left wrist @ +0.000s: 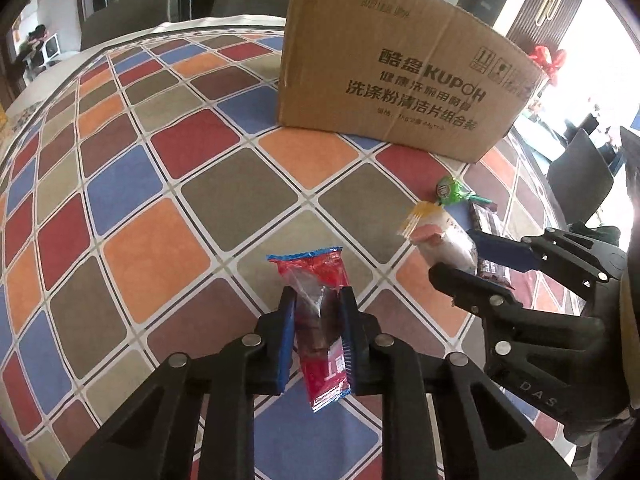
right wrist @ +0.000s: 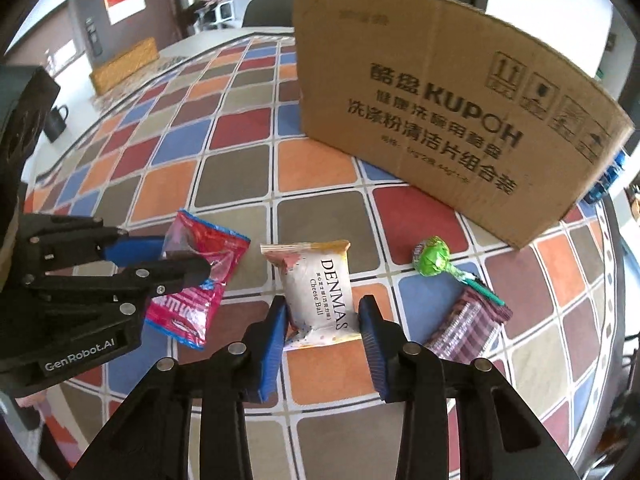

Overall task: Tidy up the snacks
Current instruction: 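Grasp the pink snack bag with the left tool while the right tool grasps the DENMAS bag, then carry both bags over the box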

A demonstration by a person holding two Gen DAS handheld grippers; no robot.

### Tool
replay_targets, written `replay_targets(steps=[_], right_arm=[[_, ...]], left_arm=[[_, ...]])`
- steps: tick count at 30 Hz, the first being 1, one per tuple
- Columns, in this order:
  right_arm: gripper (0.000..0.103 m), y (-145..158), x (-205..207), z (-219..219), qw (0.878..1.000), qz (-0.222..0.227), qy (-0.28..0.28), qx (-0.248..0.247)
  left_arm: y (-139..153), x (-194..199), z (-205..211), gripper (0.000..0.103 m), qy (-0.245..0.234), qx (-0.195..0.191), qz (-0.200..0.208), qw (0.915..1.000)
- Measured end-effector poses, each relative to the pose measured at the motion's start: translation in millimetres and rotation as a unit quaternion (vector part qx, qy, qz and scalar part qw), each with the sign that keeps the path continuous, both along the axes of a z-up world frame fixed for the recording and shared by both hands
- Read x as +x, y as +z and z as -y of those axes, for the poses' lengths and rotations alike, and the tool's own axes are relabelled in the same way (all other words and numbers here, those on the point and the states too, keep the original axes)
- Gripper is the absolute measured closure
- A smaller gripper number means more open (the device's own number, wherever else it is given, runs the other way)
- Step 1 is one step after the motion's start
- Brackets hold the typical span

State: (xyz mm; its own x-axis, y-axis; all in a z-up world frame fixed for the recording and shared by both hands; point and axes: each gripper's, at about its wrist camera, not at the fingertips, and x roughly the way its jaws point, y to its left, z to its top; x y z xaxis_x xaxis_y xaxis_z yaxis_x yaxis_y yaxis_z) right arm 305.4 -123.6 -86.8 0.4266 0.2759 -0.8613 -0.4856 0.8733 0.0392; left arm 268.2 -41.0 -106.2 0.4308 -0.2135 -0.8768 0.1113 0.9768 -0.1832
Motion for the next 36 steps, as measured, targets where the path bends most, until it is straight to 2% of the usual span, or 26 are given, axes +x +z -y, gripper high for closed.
replay_targets(steps=[6,16,28,36], right_arm=[[0.066,8.5,-13.3,5.7,0.999,0.011,-0.03,0.007],[0.066,26.0,-30.8,15.6,0.997,0.028,-0.067,0.031],[0.066,61.9,-31.7,23.7,0.992,0.069,-0.094,0.054],[0.066,90.9,-26.1,28.9,0.985,0.106,-0.116,0.072]], left_arm=[[8.0,-10.7,-1.7,0.087,-0.004,-0.02,0.021,0.9996],[32.0,-19.4,-2.8,0.088,-0.004,-0.039,0.056,0.9976],[67.5,-16.6,-0.2,0.088,-0.014,-0.044,0.103,0.9936],[98.8,-7.3,0.5,0.088,-0.021,-0.044,0.147,0.9879]])
